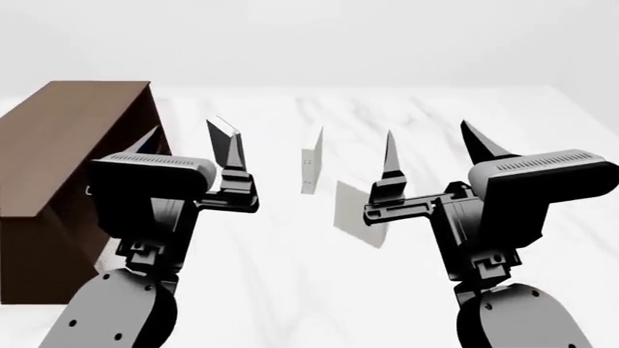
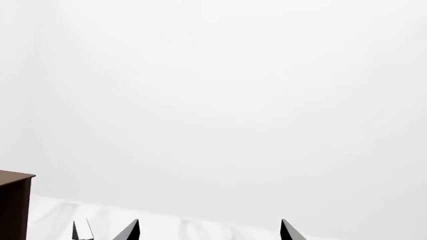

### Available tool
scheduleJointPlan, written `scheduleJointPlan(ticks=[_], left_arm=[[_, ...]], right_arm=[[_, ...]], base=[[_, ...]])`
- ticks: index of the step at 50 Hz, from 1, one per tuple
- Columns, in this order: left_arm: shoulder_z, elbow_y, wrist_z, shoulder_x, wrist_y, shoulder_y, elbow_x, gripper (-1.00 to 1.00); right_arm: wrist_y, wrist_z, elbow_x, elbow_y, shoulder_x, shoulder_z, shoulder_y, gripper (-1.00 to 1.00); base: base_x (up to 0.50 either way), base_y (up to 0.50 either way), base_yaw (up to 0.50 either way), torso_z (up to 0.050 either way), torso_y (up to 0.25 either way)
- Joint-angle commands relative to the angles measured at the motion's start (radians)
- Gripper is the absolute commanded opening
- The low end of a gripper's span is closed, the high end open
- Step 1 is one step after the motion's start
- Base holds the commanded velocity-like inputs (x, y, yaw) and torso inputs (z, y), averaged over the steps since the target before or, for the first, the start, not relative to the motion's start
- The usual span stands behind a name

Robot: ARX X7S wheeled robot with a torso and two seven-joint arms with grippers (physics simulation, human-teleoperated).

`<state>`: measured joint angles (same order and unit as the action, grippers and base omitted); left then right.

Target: Pick up the book on the right and place it under the cabinet shelf.

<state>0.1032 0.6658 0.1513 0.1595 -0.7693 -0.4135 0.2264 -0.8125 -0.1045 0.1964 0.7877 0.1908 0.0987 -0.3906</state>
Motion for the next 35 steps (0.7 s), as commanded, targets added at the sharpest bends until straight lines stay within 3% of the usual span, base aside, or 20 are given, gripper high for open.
scheduleJointPlan(ticks=[1,12,21,26,35], left_arm=[[-0.003,0.007,0.011,0.009,-0.005,-0.001,0.008,1.0],[-0.001,0.015,0.019,0.016,-0.012,-0.004,0.016,1.0],[0.001,0.023,0.027,0.021,-0.016,-0.002,0.022,1.0],[0.008,0.036,0.032,0.025,-0.026,-0.002,0.025,1.0],[0.027,0.053,0.045,0.031,-0.037,-0.004,0.02,1.0]], right_arm=[[-0.004,-0.005,0.01,0.009,0.005,0.005,-0.003,1.0],[-0.022,-0.015,0.022,0.023,0.009,0.001,-0.008,1.0],[-0.101,-0.036,0.047,0.058,0.001,-0.023,-0.047,1.0],[-0.27,-0.034,0.1,0.107,0.012,-0.059,-0.13,1.0],[-0.709,-0.002,0.206,0.142,0.072,-0.094,-0.477,1.0]], base=[[0.39,0.0,0.0,0.0,0.0],[0.32,0.0,0.0,0.0,0.001],[0.02,0.0,0.0,0.0,0.001],[0.0,0.0,0.0,0.0,0.0],[0.0,0.0,0.0,0.0,0.0]])
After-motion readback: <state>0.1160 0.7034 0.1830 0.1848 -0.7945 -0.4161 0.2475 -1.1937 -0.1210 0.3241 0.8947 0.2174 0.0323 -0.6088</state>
